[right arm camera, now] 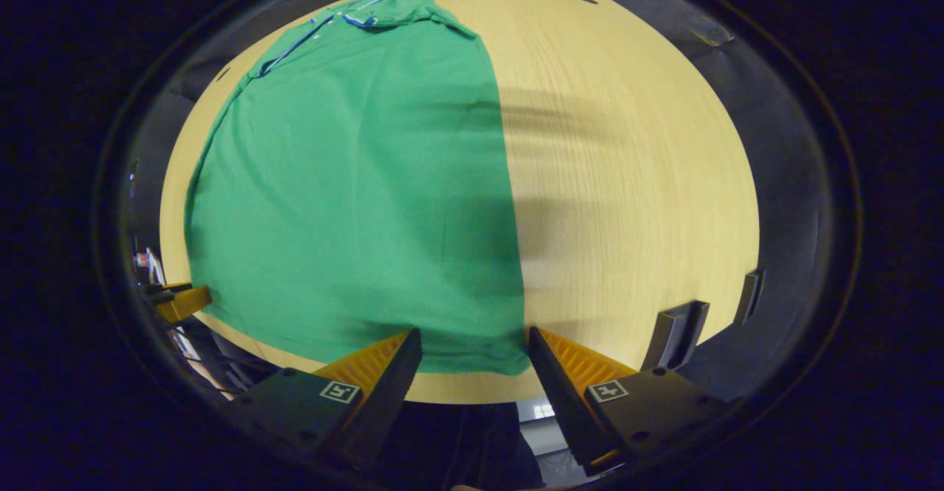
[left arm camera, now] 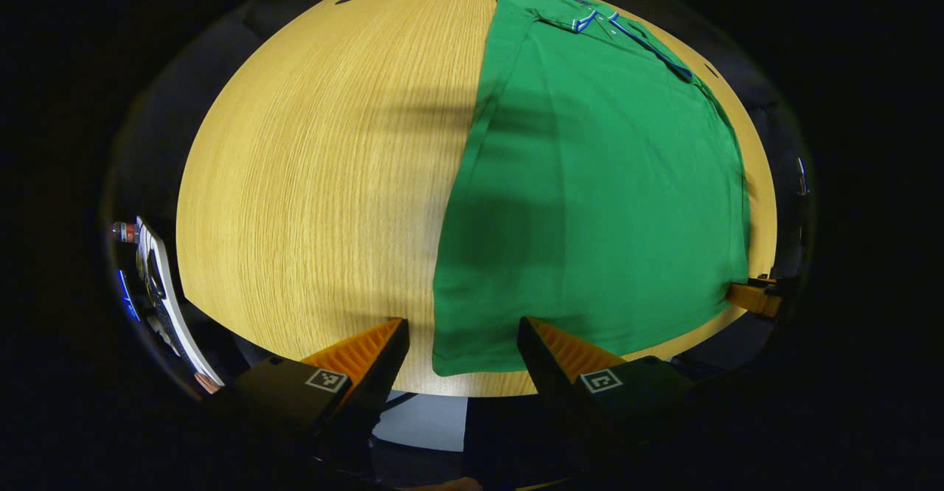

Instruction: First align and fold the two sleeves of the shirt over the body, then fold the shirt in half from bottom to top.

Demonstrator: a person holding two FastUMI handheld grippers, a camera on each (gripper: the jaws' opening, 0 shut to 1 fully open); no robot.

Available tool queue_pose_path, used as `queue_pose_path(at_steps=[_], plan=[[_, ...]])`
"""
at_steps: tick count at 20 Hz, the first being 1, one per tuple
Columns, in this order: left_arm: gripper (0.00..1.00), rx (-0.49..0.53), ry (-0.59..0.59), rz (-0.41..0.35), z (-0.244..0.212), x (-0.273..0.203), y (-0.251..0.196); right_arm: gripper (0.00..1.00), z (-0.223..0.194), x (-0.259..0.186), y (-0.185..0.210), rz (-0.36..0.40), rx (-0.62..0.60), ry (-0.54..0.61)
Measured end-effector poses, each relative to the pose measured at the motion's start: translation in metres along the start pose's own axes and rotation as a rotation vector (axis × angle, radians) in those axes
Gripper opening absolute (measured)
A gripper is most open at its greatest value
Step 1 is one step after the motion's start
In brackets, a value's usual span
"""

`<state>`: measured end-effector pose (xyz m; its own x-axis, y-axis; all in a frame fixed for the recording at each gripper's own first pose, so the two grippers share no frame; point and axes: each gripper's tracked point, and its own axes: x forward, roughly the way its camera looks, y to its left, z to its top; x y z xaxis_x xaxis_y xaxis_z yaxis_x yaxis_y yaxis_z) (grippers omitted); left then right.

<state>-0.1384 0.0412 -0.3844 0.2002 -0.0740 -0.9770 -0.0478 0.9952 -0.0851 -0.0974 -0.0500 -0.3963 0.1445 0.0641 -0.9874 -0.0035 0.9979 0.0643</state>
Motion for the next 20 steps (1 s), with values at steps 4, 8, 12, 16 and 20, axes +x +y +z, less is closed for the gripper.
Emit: queue_pose_path(at_steps=[4, 8, 12, 16, 20], plan=[[0.95, 0.016, 0.022, -0.003, 0.000, 0.001, -0.002, 0.87, 0.004, 0.000, 0.001, -0.002, -0.004, 0.035], [0.78, 0.033, 0.037, -0.006, 0.002, 0.000, -0.006, 0.55, 0.005, -0.001, 0.000, 0.003, -0.021, 0.031], [0.61, 0.070, 0.040, -0.012, 0.003, 0.001, -0.012, 0.41, 0.011, -0.003, 0.002, 0.024, -0.039, -0.002], [0.37, 0.097, 0.003, -0.015, 0.004, 0.001, -0.020, 0.15, 0.009, 0.002, 0.001, 0.055, -0.025, 0.000], [0.14, 0.095, -0.056, 0.006, 0.008, 0.002, -0.023, 0.15, 0.009, 0.001, 0.001, 0.076, -0.041, -0.007]])
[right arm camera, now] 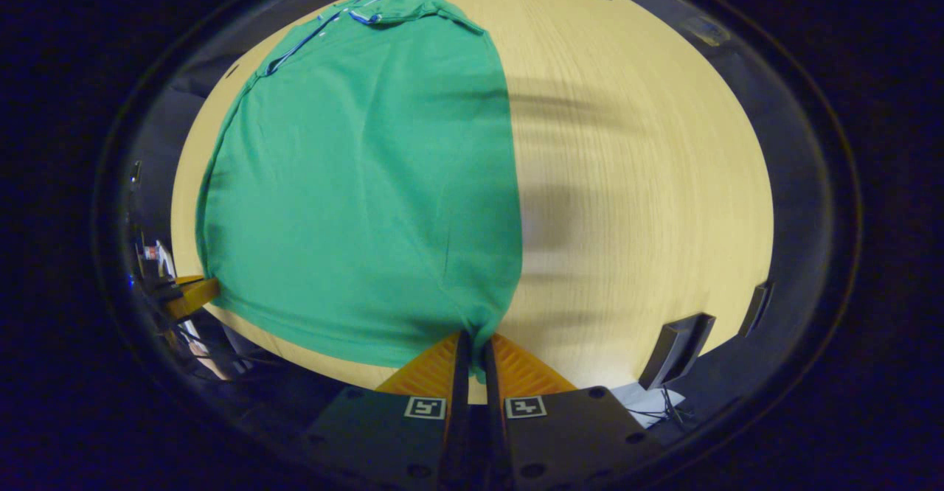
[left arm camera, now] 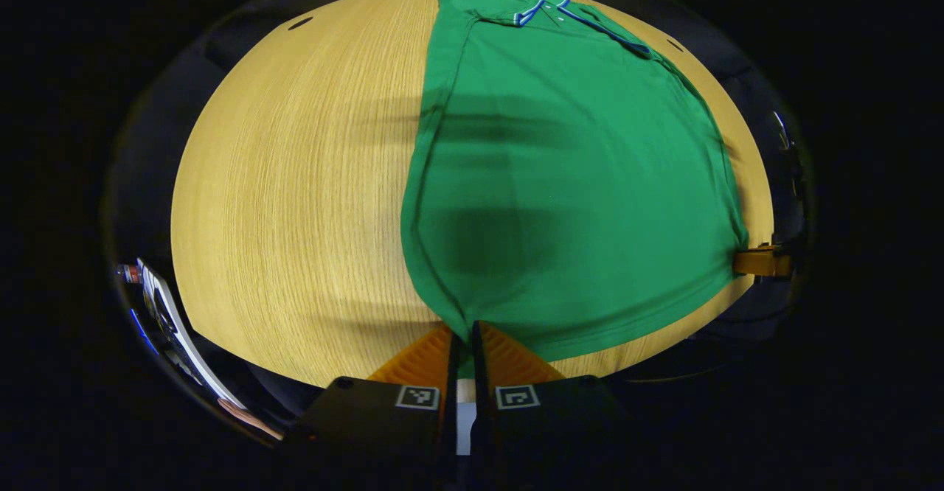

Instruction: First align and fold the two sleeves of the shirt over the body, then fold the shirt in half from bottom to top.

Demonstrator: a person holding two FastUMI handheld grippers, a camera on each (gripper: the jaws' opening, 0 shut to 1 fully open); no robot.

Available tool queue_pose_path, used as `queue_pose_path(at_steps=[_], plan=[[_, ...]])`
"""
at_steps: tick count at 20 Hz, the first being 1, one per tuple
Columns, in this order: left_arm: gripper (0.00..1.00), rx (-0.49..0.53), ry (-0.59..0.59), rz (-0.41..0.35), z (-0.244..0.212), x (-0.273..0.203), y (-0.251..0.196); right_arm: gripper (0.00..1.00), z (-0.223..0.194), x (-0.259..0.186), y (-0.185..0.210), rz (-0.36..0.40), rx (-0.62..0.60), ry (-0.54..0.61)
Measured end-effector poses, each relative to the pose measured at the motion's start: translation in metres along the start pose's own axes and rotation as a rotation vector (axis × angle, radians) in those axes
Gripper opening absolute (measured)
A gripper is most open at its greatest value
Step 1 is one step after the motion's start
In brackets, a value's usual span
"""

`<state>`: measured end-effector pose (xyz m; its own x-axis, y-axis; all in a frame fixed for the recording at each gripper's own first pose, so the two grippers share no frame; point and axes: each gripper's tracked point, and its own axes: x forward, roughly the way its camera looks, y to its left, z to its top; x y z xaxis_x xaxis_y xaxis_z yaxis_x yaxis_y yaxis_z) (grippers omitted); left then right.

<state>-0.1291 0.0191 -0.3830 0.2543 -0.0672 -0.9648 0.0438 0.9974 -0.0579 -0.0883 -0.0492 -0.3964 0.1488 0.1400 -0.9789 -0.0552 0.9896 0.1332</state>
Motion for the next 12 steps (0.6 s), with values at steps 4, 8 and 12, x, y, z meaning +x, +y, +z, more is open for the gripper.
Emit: queue_pose_path(at_steps=[4, 8, 12], plan=[[0.05, -0.026, -0.038, -0.001, 0.004, -0.001, -0.007, 0.14, 0.000, -0.002, 0.000, -0.007, -0.041, -0.010], [0.03, -0.005, -0.033, -0.025, -0.001, -0.002, -0.009, 0.02, -0.003, -0.001, 0.002, 0.031, -0.029, -0.013], [0.03, -0.024, -0.043, -0.033, -0.002, -0.011, -0.011, 0.06, -0.001, -0.009, 0.003, 0.016, -0.048, -0.041]])
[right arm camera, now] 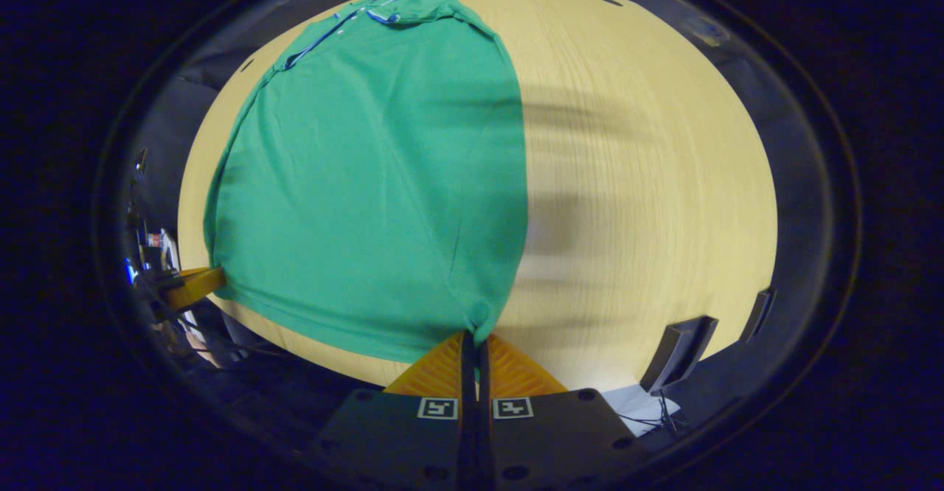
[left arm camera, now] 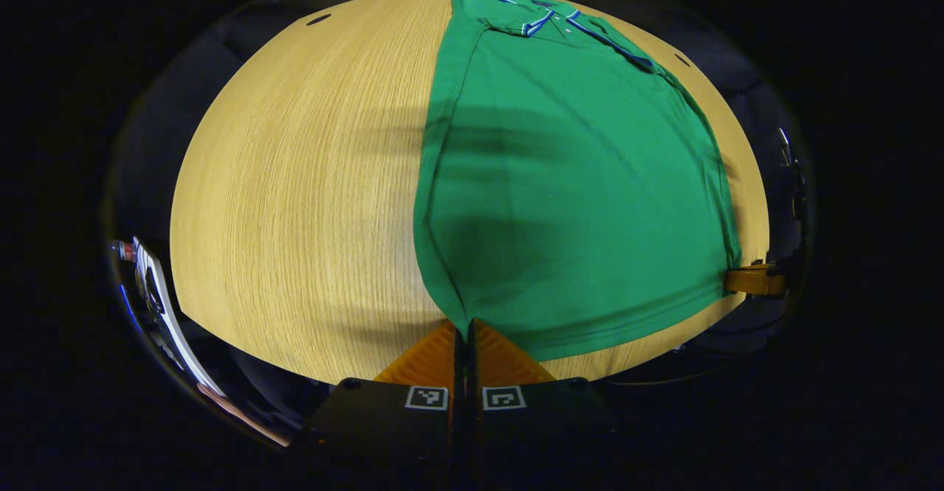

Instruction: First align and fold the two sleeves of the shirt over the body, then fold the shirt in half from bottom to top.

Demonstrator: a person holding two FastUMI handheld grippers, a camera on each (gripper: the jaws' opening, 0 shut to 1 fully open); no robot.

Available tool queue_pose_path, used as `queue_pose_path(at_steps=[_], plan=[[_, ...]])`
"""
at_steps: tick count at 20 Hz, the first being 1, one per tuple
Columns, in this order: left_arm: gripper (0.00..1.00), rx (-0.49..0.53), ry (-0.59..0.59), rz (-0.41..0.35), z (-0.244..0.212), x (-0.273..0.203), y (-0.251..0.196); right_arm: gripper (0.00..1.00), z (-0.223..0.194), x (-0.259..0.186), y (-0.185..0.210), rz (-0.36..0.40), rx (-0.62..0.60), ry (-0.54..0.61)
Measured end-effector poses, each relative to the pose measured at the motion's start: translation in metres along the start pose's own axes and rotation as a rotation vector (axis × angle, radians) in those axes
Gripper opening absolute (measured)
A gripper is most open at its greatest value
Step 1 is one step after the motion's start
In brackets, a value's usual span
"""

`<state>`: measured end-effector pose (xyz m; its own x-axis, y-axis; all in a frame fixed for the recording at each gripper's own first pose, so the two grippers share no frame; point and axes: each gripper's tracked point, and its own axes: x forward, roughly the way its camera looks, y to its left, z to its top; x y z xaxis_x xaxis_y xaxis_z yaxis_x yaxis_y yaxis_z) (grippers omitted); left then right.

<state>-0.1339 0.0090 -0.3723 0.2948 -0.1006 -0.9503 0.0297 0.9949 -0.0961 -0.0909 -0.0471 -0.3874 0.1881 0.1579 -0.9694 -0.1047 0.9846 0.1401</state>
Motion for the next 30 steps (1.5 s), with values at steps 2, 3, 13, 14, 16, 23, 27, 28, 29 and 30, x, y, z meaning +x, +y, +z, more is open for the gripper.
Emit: queue_pose_path(at_steps=[2, 3, 13, 14, 16, 23, 27, 28, 29, 30], plan=[[0.03, -0.002, -0.019, -0.007, 0.001, -0.009, -0.002, 0.02, 0.003, -0.013, 0.001, -0.002, -0.015, -0.034], [0.03, 0.004, -0.030, -0.014, 0.003, -0.015, -0.003, 0.02, 0.006, -0.021, 0.001, -0.004, -0.017, -0.054], [0.03, -0.015, -0.203, -0.051, 0.086, -0.080, -0.003, 0.02, 0.064, -0.104, 0.011, 0.052, 0.033, -0.205], [0.03, -0.016, -0.223, -0.053, 0.101, -0.084, -0.003, 0.02, 0.074, -0.111, 0.012, 0.051, 0.028, -0.226], [0.03, -0.011, -0.261, -0.062, 0.128, -0.095, -0.004, 0.02, 0.097, -0.124, 0.013, 0.041, 0.011, -0.268], [0.03, 0.030, -0.341, -0.057, 0.205, -0.113, 0.000, 0.02, 0.183, -0.161, 0.016, 0.030, 0.006, -0.398], [0.03, 0.044, -0.376, -0.051, 0.249, -0.114, 0.004, 0.02, 0.235, -0.170, 0.016, 0.015, -0.003, -0.463], [0.03, 0.049, -0.388, -0.048, 0.261, -0.113, 0.005, 0.02, 0.247, -0.171, 0.015, 0.007, -0.007, -0.478], [0.03, 0.055, -0.399, -0.042, 0.273, -0.112, 0.007, 0.02, 0.260, -0.172, 0.017, 0.006, -0.012, -0.494], [0.03, 0.061, -0.409, -0.036, 0.285, -0.111, 0.008, 0.02, 0.274, -0.173, 0.018, 0.002, -0.018, -0.514]])
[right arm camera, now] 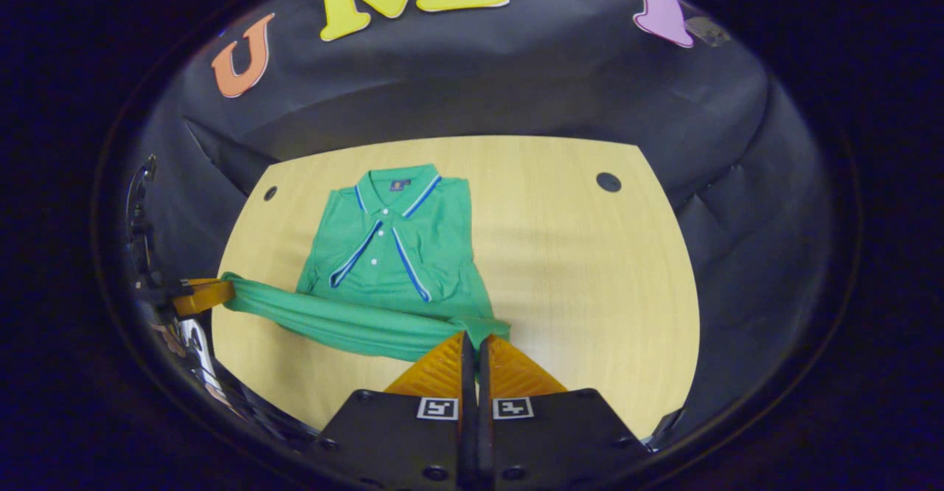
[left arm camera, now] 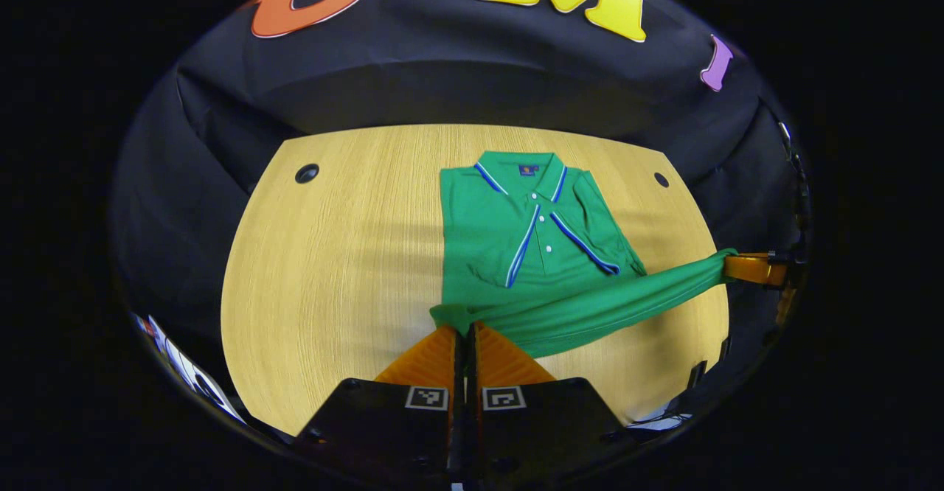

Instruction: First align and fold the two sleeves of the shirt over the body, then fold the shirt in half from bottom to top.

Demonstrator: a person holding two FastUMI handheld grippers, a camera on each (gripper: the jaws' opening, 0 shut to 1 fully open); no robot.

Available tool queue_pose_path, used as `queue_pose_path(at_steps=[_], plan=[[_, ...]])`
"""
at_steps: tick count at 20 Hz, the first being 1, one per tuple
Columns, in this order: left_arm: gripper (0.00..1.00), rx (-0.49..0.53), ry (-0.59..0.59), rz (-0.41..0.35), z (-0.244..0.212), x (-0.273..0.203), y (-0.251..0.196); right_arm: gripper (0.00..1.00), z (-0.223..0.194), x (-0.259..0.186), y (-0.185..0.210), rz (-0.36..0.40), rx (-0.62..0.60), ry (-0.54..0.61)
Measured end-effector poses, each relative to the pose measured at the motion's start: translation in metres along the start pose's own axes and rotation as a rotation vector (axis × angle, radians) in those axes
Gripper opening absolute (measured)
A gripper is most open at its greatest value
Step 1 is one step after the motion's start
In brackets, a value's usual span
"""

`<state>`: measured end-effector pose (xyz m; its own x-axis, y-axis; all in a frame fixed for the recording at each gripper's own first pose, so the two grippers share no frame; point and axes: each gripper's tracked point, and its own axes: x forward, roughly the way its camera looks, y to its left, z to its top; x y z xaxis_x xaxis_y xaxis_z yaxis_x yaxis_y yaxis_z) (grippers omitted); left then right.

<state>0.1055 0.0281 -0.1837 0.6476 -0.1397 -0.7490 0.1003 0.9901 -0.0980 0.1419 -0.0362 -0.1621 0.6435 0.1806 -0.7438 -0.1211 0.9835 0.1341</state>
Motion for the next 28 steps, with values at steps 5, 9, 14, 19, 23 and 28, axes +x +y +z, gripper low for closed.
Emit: queue_pose_path(at_steps=[5, 9, 14, 19, 23, 28], plan=[[0.03, 0.006, -0.047, 0.016, 0.053, 0.032, 0.007, 0.02, 0.062, 0.030, 0.003, -0.014, -0.026, -0.097], [0.03, 0.025, -0.089, 0.024, 0.096, 0.062, 0.017, 0.02, 0.104, 0.063, 0.004, -0.006, -0.021, -0.158], [0.03, 0.041, -0.119, 0.051, 0.133, 0.116, 0.032, 0.02, 0.143, 0.117, 0.007, 0.003, -0.034, -0.231], [0.03, 0.083, -0.176, 0.054, 0.156, 0.176, 0.037, 0.02, 0.178, 0.190, 0.000, 0.009, -0.035, -0.302], [0.02, 0.061, -0.192, 0.050, 0.159, 0.216, 0.044, 0.02, 0.158, 0.244, -0.011, -0.001, -0.011, -0.216], [0.03, 0.039, -0.143, 0.067, 0.141, 0.252, 0.044, 0.02, 0.150, 0.268, -0.012, 0.029, 0.058, -0.188]])
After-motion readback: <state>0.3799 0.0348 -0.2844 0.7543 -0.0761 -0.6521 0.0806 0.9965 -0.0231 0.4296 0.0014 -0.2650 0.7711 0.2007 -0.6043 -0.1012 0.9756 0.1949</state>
